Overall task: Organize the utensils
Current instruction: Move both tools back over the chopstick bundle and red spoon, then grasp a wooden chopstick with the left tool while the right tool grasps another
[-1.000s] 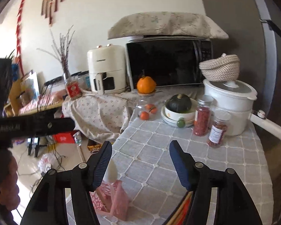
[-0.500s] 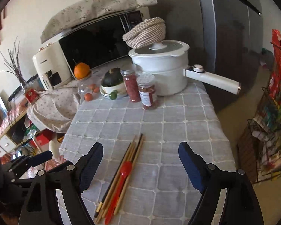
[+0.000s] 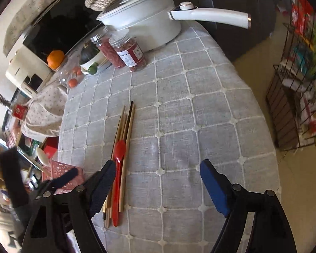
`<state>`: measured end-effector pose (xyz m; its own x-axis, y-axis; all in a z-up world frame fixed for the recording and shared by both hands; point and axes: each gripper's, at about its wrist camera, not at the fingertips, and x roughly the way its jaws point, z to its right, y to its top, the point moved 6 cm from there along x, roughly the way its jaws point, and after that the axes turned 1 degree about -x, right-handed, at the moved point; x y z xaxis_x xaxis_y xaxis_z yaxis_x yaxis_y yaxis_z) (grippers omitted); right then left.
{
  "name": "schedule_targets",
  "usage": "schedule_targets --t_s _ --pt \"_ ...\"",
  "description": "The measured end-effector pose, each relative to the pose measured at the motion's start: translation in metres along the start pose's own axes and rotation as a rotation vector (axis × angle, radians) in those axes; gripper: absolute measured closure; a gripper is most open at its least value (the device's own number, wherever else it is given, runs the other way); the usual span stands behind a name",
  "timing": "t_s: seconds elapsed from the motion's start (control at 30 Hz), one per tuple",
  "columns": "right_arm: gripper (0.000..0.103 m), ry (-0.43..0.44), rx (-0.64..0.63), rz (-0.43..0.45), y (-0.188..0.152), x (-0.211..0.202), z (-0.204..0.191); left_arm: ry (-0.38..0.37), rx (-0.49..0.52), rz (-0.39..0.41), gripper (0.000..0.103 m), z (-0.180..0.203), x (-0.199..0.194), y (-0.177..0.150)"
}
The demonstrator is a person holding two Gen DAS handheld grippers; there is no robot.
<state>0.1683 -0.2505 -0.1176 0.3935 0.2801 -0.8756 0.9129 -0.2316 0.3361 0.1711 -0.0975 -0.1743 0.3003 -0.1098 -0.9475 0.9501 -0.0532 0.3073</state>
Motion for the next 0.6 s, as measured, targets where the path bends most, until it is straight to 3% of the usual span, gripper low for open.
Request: schedule_targets --t_s 0.1,0.23,0.4,0.6 --pt "0.035 0.030 0.026 -0.005 0.002 -0.003 0.001 -0.003 -0.016 -0.054 0.065 0.002 0.017 -0.002" --pt "0.044 0.076 0.044 -0.016 0.003 -0.006 -0.001 0.023 -0.009 -0.057 0.074 0.005 0.026 0.000" --pt "0.052 0.113 0.035 -0.023 0.004 -0.005 -0.007 0.037 -0.014 -0.063 0.093 0.003 0.034 0.008" --pt "0.057 0.123 0.034 -0.035 0.005 0.000 -0.008 0.054 0.020 -0.068 0.094 0.001 0.044 0.015"
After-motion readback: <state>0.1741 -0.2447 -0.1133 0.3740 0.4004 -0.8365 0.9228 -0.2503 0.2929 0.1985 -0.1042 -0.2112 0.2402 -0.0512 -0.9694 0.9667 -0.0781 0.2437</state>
